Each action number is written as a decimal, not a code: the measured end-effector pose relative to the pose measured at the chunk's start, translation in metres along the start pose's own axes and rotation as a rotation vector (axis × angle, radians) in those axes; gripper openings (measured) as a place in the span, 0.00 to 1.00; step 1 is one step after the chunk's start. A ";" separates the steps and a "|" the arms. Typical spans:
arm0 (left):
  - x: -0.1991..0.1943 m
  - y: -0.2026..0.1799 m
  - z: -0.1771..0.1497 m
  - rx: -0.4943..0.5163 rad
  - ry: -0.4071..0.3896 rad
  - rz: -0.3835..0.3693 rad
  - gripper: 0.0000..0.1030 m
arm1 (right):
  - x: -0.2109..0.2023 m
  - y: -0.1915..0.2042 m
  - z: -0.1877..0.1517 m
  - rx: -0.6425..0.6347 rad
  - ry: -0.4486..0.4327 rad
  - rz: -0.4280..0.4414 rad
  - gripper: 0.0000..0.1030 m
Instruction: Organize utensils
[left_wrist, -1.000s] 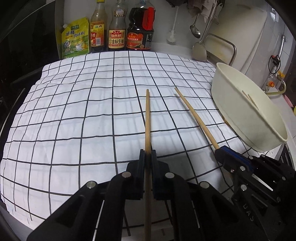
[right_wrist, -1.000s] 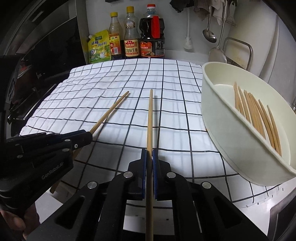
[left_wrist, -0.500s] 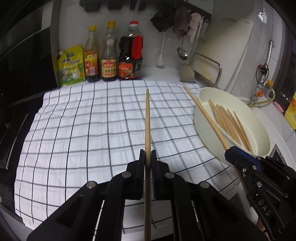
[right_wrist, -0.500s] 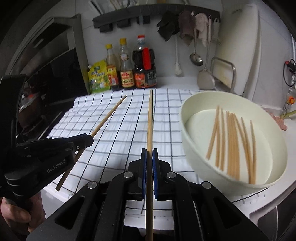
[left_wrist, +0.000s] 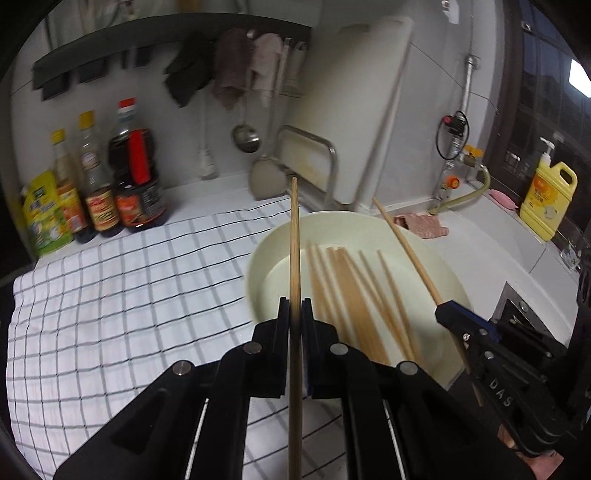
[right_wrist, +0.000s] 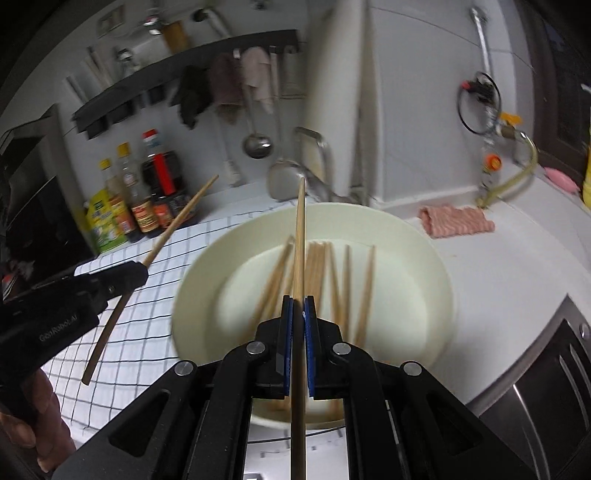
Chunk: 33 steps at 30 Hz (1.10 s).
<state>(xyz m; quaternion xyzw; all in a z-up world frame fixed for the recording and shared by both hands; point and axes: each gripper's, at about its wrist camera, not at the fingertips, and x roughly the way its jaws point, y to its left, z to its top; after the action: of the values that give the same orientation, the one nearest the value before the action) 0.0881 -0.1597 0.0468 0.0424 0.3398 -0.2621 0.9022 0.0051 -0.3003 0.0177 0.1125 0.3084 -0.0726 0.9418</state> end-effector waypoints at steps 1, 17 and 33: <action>0.006 -0.007 0.003 0.011 0.004 -0.006 0.07 | 0.004 -0.008 0.000 0.017 0.005 -0.006 0.06; 0.058 -0.019 0.014 0.011 0.059 0.036 0.56 | 0.029 -0.032 0.001 0.088 0.020 -0.036 0.20; 0.034 0.005 -0.009 -0.024 0.064 0.083 0.70 | 0.015 -0.019 -0.019 0.069 0.021 -0.037 0.28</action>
<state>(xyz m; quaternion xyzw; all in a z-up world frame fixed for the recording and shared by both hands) 0.1068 -0.1687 0.0182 0.0540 0.3696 -0.2190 0.9014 0.0022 -0.3150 -0.0091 0.1401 0.3176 -0.0996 0.9325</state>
